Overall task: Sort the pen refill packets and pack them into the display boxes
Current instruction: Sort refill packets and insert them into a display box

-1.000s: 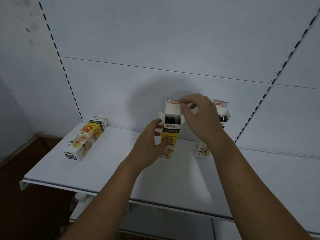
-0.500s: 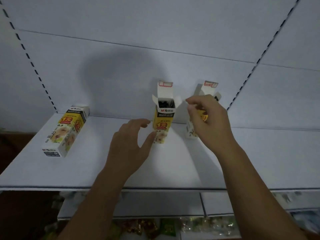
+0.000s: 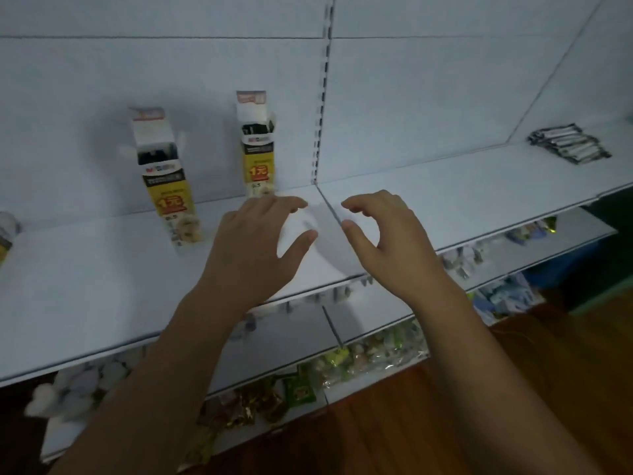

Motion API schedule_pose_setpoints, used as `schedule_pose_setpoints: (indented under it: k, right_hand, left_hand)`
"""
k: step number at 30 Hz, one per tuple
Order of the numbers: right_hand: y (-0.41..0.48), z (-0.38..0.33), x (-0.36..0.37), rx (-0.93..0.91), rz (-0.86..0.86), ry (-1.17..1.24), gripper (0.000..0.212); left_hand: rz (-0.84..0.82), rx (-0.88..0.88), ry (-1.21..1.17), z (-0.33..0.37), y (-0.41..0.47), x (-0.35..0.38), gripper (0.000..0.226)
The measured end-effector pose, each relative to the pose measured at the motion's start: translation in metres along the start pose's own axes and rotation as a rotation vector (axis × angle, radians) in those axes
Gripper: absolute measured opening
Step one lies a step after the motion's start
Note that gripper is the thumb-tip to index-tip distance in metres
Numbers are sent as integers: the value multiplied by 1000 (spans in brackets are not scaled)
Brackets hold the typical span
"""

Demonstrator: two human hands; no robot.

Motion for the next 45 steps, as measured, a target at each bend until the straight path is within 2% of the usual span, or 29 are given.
schedule_pose_setpoints:
  k: [11, 18, 27, 34, 45]
  right_hand:
    - [-91, 195, -202, 226, 109, -150, 34]
    - [-127, 285, -296, 374, 204, -238, 35]
    - [-108, 409, -361, 491, 226, -417, 35]
    - [-56, 492, -408, 558, 241, -507, 33]
    - [-16, 627, -458, 577, 271, -444, 33]
  left_hand:
    - [-109, 271, -121, 255, 46, 158, 43]
    - [-196, 386, -196, 376, 74, 243, 44]
    - [-193, 534, -346, 459, 149, 373, 45]
    - [-297, 566, -400, 526, 234, 454, 42]
    - [-337, 542, -440, 593, 307, 558, 46]
Point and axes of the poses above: each hand's wrist, its own y-axis towards the middle knuckle, its own x-axis out of the palm, z = x × y, the point moved 2 cm from there along y, towards the middle knuckle, and after that the axes turned 8 degrees about z, right-handed, at the moved point
